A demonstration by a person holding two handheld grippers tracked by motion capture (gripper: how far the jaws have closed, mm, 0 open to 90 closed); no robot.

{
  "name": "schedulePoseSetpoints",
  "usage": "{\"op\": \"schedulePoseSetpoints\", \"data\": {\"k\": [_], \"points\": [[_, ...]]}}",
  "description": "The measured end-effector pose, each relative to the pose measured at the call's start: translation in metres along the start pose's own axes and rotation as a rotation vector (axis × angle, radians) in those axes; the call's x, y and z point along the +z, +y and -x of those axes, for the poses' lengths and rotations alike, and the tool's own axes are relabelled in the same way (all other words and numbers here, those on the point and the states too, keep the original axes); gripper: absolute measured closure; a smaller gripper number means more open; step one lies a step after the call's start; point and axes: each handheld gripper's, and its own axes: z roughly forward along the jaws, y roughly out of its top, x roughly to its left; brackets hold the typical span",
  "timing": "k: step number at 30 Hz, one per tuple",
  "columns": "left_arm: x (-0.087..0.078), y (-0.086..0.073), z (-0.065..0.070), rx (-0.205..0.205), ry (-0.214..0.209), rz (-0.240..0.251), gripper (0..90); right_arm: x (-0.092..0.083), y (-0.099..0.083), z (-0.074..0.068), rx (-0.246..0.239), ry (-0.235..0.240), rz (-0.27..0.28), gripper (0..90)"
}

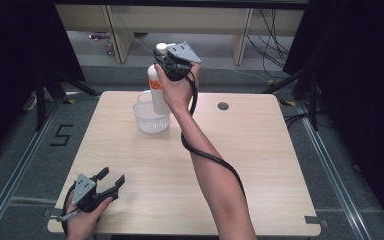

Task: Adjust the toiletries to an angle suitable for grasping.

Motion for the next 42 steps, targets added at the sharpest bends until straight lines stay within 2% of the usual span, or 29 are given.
{"op": "schedulePoseSetpoints", "data": {"k": [4, 6, 12, 13, 15, 19, 21, 26, 27, 42], "points": [[0.000, 0.000, 0.000, -0.001, 0.001, 0.001, 31.6, 0.003, -0.001, -0.002, 0.006, 0.001, -0.002, 60.0], [0.000, 0.000, 0.001, -0.024, -0.003, 0.000, 31.6, 0.004, -0.001, -0.002, -0.002, 0.002, -0.006, 59.9], [0.000, -0.001, 0.001, -0.025, -0.002, 0.001, 31.6, 0.008, -0.001, -0.005, -0.002, 0.003, -0.005, 59.9], [0.000, 0.000, 0.001, -0.025, -0.002, 0.000, 31.6, 0.009, -0.001, -0.006, 0.014, 0.006, -0.006, 60.0], [0.000, 0.000, 0.000, -0.006, -0.001, 0.000, 31.6, 0.010, 0.000, -0.007, 0.000, 0.006, -0.003, 59.9], [-0.001, 0.000, 0.000, -0.009, 0.000, 0.002, 31.6, 0.012, -0.001, -0.008, 0.007, 0.012, -0.008, 59.9], [0.000, -0.001, 0.001, -0.027, -0.002, 0.001, 31.6, 0.014, -0.001, -0.009, 0.007, 0.010, -0.006, 59.9], [-0.001, -0.001, 0.001, -0.025, -0.001, 0.001, 31.6, 0.017, -0.003, -0.009, 0.011, 0.007, -0.012, 59.9], [-0.001, 0.000, -0.001, -0.002, 0.002, 0.001, 31.6, 0.018, -0.003, -0.010, 0.011, 0.010, -0.012, 59.9], [-0.001, 0.000, -0.001, -0.008, -0.001, 0.003, 31.6, 0.025, -0.006, -0.014, 0.018, 0.018, -0.024, 59.9]]}}
